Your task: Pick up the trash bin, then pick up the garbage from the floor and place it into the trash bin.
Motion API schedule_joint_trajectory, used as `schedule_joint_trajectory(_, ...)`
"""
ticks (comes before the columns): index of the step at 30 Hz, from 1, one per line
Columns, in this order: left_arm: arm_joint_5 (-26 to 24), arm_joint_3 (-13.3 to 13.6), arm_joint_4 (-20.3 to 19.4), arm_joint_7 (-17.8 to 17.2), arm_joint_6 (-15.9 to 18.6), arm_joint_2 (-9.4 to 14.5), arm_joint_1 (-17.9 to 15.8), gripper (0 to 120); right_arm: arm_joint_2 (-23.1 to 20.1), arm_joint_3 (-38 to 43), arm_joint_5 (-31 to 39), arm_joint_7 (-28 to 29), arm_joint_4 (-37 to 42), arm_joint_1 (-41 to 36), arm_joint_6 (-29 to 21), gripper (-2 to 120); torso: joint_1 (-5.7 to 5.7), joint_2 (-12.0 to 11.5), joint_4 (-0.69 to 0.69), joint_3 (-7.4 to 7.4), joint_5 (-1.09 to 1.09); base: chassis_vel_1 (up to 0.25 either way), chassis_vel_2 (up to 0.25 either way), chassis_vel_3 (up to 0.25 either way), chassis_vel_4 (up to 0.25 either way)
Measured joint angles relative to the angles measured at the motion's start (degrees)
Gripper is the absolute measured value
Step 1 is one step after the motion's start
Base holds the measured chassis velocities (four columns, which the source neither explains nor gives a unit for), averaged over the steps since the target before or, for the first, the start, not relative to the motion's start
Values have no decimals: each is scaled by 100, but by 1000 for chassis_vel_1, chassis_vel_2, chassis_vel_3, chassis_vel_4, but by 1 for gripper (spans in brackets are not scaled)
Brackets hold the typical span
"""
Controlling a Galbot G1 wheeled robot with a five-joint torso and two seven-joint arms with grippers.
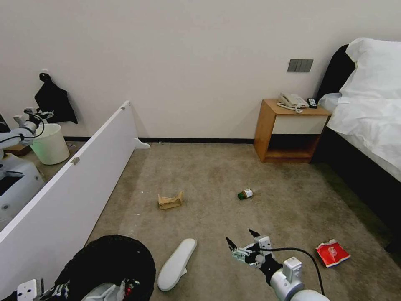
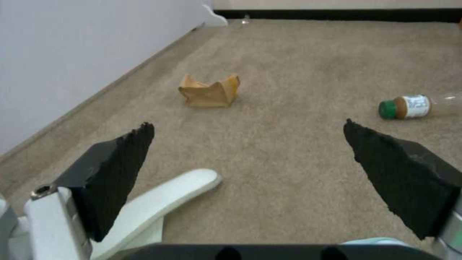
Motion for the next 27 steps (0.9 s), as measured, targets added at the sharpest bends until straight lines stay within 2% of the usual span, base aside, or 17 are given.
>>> schedule_joint_trajectory(6, 57, 2, 0, 84, -82, -27, 29, 4, -1, -26, 16, -26, -102, -79, 332, 100, 0, 0, 0, 0, 1, 0, 0, 0, 0)
schedule_joint_trajectory(14, 123, 110, 34, 68, -167, -42, -52, 4, 5, 200, 7, -173, -155, -408, 533, 100, 0, 0, -1, 0, 0, 0, 0, 0, 0)
schedule_joint_trajectory(16, 235, 215, 71, 82, -439, -47, -48, 4, 33, 300, -96, -197, -189, -495, 586, 100, 0, 0, -1, 0, 0, 0, 0, 0, 0)
schedule_joint_trajectory(19, 293, 267, 127, 109, -604, -44, -56, 4, 42, 363, -130, -199, -178, -575, 586, 100, 0, 0, 0, 0, 1, 0, 0, 0, 0)
schedule_joint_trajectory(27, 393, 282, 243, 229, -754, 14, -89, 4, 53, 472, -200, -278, -142, -707, 603, 100, 0, 0, -1, 0, 0, 0, 0, 0, 0)
